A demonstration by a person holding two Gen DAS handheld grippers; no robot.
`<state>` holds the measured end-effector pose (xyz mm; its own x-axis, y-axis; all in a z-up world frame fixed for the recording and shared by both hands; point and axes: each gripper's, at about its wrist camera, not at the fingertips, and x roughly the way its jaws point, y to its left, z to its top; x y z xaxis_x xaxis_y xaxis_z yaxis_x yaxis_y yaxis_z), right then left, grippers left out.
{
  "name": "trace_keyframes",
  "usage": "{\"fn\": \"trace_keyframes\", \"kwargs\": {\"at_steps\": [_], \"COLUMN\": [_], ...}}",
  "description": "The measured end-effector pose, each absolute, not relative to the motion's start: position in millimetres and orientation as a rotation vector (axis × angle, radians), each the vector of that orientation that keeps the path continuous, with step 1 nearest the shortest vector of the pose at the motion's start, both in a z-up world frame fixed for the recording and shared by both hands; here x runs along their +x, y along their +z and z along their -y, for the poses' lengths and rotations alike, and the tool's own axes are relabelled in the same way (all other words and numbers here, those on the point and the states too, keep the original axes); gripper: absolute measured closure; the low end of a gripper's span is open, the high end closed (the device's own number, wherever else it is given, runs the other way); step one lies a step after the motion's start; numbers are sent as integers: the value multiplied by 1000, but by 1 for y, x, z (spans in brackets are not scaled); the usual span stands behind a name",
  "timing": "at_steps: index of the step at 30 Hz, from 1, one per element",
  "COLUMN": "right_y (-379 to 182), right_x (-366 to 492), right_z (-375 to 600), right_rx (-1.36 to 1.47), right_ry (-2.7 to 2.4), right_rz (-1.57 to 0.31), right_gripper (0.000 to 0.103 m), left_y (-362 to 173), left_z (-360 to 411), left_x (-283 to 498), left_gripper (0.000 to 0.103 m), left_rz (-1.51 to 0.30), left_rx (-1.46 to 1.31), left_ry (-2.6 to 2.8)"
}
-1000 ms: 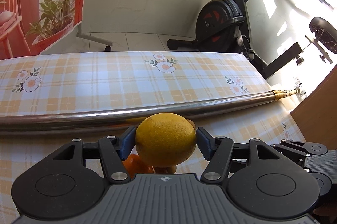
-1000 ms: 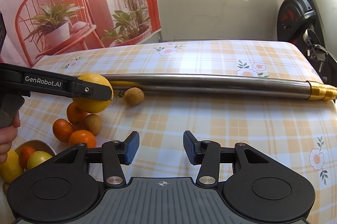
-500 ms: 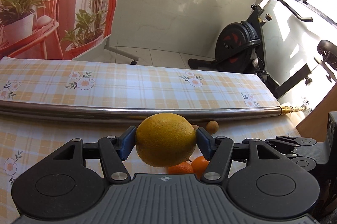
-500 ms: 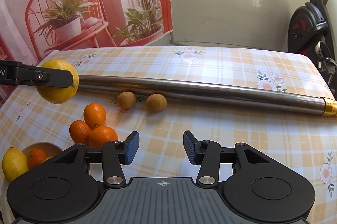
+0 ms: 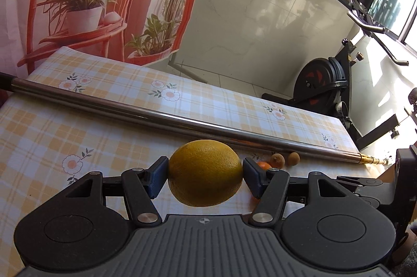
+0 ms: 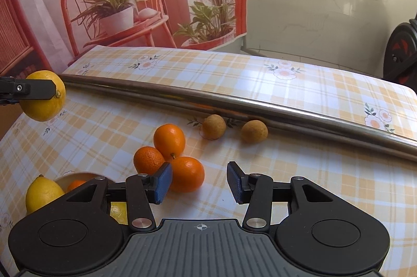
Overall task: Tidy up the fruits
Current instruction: 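Lift the large lemon with the left tool while the right tool grasps a tangerine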
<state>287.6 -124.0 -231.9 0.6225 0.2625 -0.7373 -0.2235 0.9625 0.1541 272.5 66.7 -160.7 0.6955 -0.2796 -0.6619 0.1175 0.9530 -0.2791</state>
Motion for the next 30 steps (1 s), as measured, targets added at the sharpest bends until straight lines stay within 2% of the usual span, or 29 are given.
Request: {"fn": "trace_keyframes", "kwargs": {"at_steps": [8,10,18,30], "right_y": [-244,-245,-249,-225], "right_x": [297,299,299,250], "right_z": [124,125,128,133], "right_rx": [140,162,209,277], "right_ry": [271,272,263,226], "right_rz": [-890,-894,-910,-832], "right_gripper": [60,64,67,68], "left_y": [-172,-174,-175,-173], "left_z": [-72,-71,-63,-43], "left_x": [257,255,248,226], "left_gripper": [39,38,38,39], "left_rz": [-800,-800,-793,-790], "left_rx": [-260,-265,-246,-183], "left_ry": [-227,-234,-276,-361]}}
